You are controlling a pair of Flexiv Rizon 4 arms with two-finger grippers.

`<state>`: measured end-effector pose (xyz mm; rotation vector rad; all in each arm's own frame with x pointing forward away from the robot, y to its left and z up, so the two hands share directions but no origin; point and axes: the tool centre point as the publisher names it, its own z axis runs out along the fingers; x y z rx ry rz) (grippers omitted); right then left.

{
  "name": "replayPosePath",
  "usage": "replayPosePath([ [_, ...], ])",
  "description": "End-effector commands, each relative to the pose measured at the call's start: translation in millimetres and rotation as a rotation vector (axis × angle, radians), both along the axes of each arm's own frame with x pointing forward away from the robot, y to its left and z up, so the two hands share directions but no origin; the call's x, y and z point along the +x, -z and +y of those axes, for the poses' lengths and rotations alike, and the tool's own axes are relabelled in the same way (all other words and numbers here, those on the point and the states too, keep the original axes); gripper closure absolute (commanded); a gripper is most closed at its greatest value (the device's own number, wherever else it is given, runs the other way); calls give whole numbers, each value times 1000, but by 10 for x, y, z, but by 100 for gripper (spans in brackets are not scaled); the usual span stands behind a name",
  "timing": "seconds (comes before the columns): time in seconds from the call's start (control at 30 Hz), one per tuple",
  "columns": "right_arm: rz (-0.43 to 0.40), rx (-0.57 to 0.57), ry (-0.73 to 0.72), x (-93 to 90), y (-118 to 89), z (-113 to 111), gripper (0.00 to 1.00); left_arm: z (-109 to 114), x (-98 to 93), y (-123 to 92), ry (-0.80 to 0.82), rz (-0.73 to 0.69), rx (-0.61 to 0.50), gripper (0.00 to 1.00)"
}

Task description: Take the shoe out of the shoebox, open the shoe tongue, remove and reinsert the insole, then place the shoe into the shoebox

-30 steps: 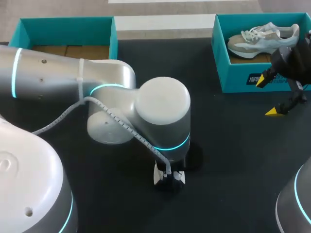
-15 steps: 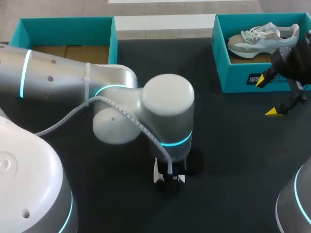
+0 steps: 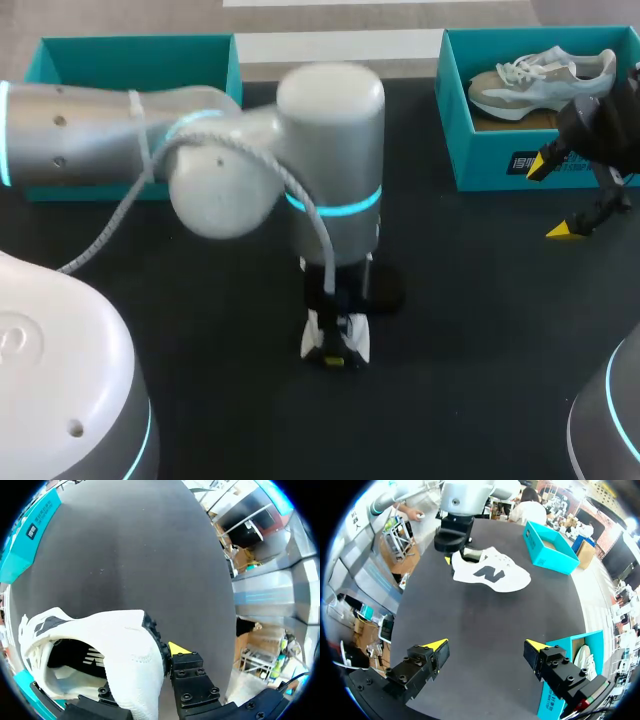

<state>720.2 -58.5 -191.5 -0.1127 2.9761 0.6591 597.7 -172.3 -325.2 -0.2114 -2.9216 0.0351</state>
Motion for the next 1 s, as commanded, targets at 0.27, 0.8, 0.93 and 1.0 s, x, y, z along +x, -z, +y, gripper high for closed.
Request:
replayPosePath([
  [0.27, 1, -2, 0, 9, 8, 4, 0, 714, 418, -1588, 113, -35, 19, 100],
  [0.8, 1, -2, 0, 9, 8, 4, 0, 714, 418, -1588, 113, -35, 19, 100],
  [0.93, 1, -2, 0, 9, 8, 4, 0, 902, 600, -1662, 150, -15, 20, 100],
  [1.0, 1, -2, 0, 9, 8, 4, 0, 1056, 720, -1680, 176, -26, 48, 100],
])
